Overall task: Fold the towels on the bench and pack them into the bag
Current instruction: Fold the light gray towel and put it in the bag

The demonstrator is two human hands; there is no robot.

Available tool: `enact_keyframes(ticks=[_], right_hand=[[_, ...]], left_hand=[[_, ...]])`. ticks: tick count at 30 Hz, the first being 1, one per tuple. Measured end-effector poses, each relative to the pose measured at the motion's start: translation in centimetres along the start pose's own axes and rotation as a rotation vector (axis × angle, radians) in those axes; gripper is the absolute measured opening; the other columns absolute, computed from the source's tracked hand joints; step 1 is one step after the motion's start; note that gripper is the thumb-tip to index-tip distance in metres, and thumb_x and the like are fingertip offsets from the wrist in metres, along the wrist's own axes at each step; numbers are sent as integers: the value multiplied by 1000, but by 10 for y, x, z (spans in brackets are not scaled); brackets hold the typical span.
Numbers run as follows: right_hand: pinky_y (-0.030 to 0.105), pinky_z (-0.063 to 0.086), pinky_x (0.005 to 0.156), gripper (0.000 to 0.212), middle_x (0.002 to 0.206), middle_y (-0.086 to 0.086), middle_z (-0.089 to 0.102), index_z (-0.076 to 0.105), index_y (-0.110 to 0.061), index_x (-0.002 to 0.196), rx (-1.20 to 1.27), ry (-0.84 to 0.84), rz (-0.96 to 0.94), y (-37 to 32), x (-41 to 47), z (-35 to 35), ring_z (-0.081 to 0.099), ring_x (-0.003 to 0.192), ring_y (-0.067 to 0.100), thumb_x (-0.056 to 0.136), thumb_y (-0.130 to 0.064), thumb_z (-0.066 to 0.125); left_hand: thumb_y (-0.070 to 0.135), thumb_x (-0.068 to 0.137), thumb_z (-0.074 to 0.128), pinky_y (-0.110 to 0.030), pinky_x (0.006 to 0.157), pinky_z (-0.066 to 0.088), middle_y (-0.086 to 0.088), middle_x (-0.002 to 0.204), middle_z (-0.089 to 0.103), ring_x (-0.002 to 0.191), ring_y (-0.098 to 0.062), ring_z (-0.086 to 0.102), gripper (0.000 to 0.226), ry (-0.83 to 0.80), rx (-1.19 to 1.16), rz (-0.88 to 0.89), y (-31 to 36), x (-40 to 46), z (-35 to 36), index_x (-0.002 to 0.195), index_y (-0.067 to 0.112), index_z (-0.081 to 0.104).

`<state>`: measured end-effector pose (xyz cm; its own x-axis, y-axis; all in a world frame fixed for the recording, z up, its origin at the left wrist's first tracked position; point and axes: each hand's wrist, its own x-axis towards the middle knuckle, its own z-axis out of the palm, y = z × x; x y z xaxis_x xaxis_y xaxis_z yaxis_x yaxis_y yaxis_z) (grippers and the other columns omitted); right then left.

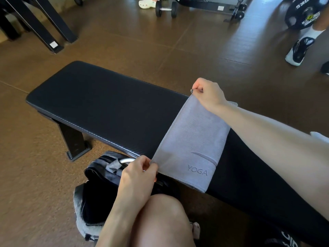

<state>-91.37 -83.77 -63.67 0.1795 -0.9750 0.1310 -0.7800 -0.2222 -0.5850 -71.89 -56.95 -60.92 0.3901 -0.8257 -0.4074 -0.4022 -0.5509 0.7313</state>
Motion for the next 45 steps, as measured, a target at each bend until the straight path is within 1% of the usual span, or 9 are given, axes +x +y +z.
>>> enact_keyframes(ticks=[8, 13, 18, 23, 30, 33, 36, 42, 45], right_hand=[[39, 39, 78, 31, 94, 10, 63, 65, -11, 100, -444, 89, -142, -6, -1, 1, 59, 91, 35, 106, -31, 41], [42, 44, 79, 21, 98, 9, 62, 62, -11, 100, -439, 269, -244, -25, -33, -10, 58, 88, 32, 99, -19, 42], [39, 39, 101, 44, 124, 3, 60, 57, -12, 127, -433, -24, -318, -21, -88, 3, 54, 117, 27, 100, -38, 35], [40, 23, 117, 68, 149, 6, 41, 37, -13, 150, -402, -130, -219, -29, -104, -8, 34, 140, 27, 98, -51, 15], [38, 47, 92, 41, 113, 2, 60, 61, -13, 118, -280, -43, -383, -66, -230, -34, 57, 103, 23, 91, -40, 46], [35, 40, 100, 50, 114, 2, 54, 57, -15, 123, -388, -155, -403, -75, -272, -33, 51, 107, 22, 86, -49, 49], [41, 36, 107, 52, 122, 5, 51, 51, -11, 131, -535, -189, -440, -66, -273, -25, 48, 116, 27, 82, -29, 53], [38, 40, 104, 21, 115, 1, 59, 59, -17, 115, -558, -111, -564, -45, -267, -24, 58, 108, 22, 94, -20, 55], [38, 41, 104, 18, 109, 1, 65, 62, -16, 110, -610, -90, -610, -31, -265, -41, 62, 103, 23, 94, -11, 55]], left_hand=[[29, 87, 59, -37, 72, 50, -5, 69, 68, 75, -23, 62, 23, 108, 122, 81, -4, 1, 7, 76, 10, 59], [25, 87, 65, -23, 61, 45, -1, 71, 65, 70, -19, 64, 18, 185, 114, 181, -3, -4, 5, 85, 19, 48], [33, 90, 62, -43, 70, 55, -3, 63, 66, 64, -21, 66, 14, 148, 137, 257, 2, 0, 5, 88, 28, 49], [39, 88, 61, -39, 69, 53, 2, 74, 65, 75, -20, 61, 17, 151, 291, 239, 14, 5, 2, 85, 26, 51], [31, 93, 53, -37, 71, 43, -4, 93, 56, 85, -30, 55, 17, 157, 504, 262, 25, 5, 6, 95, 15, 53], [28, 94, 53, -39, 75, 44, -9, 101, 53, 94, -37, 58, 21, 174, 593, 302, 31, 4, 11, 105, 9, 53], [21, 94, 54, -35, 73, 39, -16, 108, 55, 94, -37, 57, 24, 110, 611, 275, 36, 6, 11, 109, 3, 53], [16, 80, 62, -34, 62, 58, -2, 54, 54, 59, -26, 67, 21, -110, 484, 169, 52, 13, -2, 74, -4, 61], [17, 84, 63, -41, 78, 64, -8, 70, 56, 69, -24, 63, 17, -240, 355, 123, 56, 5, -4, 80, 0, 66]])
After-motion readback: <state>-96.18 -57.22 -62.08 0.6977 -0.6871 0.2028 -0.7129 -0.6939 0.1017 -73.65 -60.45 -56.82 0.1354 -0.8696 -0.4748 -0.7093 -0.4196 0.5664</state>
